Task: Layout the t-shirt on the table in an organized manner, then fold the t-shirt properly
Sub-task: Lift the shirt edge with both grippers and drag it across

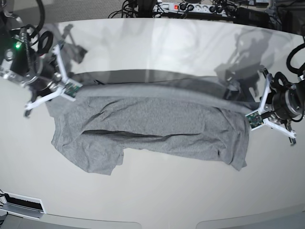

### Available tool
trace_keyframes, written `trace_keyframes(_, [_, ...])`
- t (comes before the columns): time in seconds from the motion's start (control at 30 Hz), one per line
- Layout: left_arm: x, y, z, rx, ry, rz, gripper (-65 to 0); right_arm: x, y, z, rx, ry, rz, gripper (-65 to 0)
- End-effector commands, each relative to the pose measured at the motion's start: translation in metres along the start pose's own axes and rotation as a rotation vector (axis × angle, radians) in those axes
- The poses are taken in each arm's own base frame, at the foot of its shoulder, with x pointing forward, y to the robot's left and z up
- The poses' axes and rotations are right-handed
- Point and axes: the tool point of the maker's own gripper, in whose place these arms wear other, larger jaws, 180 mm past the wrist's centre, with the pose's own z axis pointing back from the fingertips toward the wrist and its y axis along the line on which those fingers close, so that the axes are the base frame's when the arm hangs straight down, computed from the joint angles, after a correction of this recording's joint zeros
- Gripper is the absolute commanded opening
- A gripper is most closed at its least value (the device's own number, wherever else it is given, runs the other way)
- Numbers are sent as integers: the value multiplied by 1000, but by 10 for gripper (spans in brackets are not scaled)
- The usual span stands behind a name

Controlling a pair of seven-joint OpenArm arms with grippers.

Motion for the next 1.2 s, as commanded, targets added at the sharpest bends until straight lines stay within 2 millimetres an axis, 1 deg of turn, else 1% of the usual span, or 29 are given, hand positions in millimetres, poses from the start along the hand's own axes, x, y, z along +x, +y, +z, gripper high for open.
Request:
trace_keyframes(0.0, [0,19,11,58,1,-27,-650,-6,-24,10,-73,25,15,-650])
trace_keyframes(0.1, [0,32,24,99,6,-67,-650,-23,-44,20,-123,72,38,-650])
trace_keyframes(0.17, [-1,50,32,160,12,-53,-650,-31,-61,27,-167,94,35,-650])
trace_keyframes(0.23, [0,69,40,222,11,-27,-650,-34,-79,33,-229,94,-14,-650])
trace_keyframes(0.27, [0,74,43,237,11,-21,-650,-34,-84,36,-241,87,-37,-650])
trace_keyframes(0.3, [1,74,44,228,4,-15,-650,-33,-82,36,-218,76,-52,-650])
trace_keyframes(0.33, [2,70,43,200,-7,-9,-650,-31,-75,35,-169,61,-49,-650])
trace_keyframes(0.37, [4,60,41,149,-16,-10,-650,-27,-63,33,-99,38,-38,-650])
trace_keyframes(0.4, [5,47,39,79,-26,-9,-650,-23,-48,32,-21,15,-26,-650])
trace_keyframes(0.47, [8,13,37,-89,-51,-17,-650,-17,-18,32,129,-25,2,-650])
trace_keyframes(0.53, [6,-21,37,-242,-60,-42,-650,-16,10,35,255,-47,31,-650])
trace_keyframes(0.57, [5,-36,38,-303,-63,-52,-650,-18,19,37,296,-45,41,-650])
trace_keyframes(0.63, [2,-60,40,-402,-66,-69,-650,-20,31,39,350,-48,57,-650])
trace_keyframes(0.67, [1,-70,42,-443,-74,-87,-650,-19,34,40,364,-55,67,-650])
trace_keyframes(0.7, [0,-75,42,-459,-75,-85,-650,-18,34,40,365,-60,73,-650])
trace_keyframes(0.73, [0,-74,41,-454,-71,-89,-650,-15,29,39,343,-73,80,-650])
trace_keyframes(0.77, [-2,-69,40,-430,-62,-101,-650,-12,19,38,299,-84,81,-650])
trace_keyframes(0.87, [0,-43,37,-326,-65,-131,-650,-4,-16,34,155,-94,27,-650])
trace_keyframes(0.93, [0,-19,32,-244,-66,-58,-650,-1,-32,34,89,-91,1,-650])
trace_keyframes(0.97, [-1,-9,30,-207,-63,-20,-650,-2,-37,34,69,-86,-4,-650])
trace_keyframes(1.0, [-3,-3,27,-189,-66,22,-650,-2,-36,34,69,-85,-3,-650])
trace_keyframes(1.03, [-4,-1,25,-189,-73,54,-650,-3,-34,33,77,-84,-5,-650])
trace_keyframes(1.13, [-4,-7,14,-239,-100,144,-650,-2,-12,34,170,-104,4,-650])
trace_keyframes(1.17, [-1,-11,9,-258,-119,176,-608,-1,-5,35,199,-112,4,-650])
